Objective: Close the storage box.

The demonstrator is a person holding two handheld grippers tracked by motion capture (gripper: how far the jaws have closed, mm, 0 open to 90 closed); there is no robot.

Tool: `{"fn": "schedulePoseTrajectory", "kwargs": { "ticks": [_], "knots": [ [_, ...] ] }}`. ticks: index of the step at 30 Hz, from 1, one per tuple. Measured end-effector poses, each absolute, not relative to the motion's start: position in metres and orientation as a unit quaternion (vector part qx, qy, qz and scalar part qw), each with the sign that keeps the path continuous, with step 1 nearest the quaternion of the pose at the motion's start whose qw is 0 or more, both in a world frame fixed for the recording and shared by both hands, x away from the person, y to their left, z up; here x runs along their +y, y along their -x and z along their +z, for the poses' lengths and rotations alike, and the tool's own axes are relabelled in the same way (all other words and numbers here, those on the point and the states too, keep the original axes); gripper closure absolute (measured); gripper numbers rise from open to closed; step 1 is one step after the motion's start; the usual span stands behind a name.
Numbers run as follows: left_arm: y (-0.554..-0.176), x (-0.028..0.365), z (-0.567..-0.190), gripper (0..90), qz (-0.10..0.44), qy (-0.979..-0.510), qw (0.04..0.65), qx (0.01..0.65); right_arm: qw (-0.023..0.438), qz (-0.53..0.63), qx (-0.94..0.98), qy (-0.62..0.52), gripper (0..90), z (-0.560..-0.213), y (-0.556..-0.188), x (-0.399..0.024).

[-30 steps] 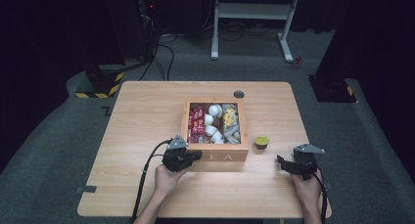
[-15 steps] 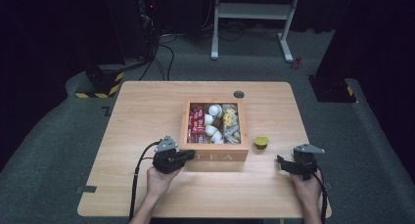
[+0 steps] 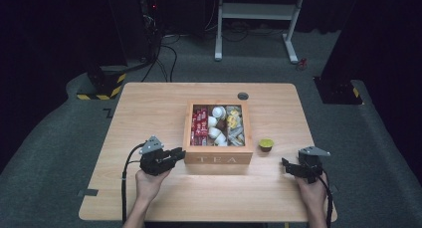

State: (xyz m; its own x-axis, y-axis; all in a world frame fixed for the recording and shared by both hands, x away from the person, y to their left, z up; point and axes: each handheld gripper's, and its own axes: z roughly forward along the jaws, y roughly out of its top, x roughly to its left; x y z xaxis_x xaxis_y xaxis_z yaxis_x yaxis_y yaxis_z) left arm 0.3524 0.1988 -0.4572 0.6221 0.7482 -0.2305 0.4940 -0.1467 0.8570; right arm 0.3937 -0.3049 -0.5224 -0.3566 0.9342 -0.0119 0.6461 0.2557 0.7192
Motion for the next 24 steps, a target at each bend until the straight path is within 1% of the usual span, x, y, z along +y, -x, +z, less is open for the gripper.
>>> {"fn": "schedulePoseTrajectory", "kwargs": {
  "ticks": [12,19,24],
  "knots": [
    [-0.352,0.223,-0.463,61.9,0.151,-0.728,0.497,0.448,0.226,0.319,0.759,-0.520,25.9,-0.522,-0.394,-0.305],
    [-0.352,0.234,-0.466,58.3,0.174,-0.722,0.481,0.466,0.226,0.319,0.760,-0.520,25.9,-0.522,-0.394,-0.305],
    [-0.352,0.243,-0.469,53.2,0.185,-0.713,0.478,0.479,0.227,0.319,0.760,-0.519,25.9,-0.523,-0.394,-0.305]
  ]
}}
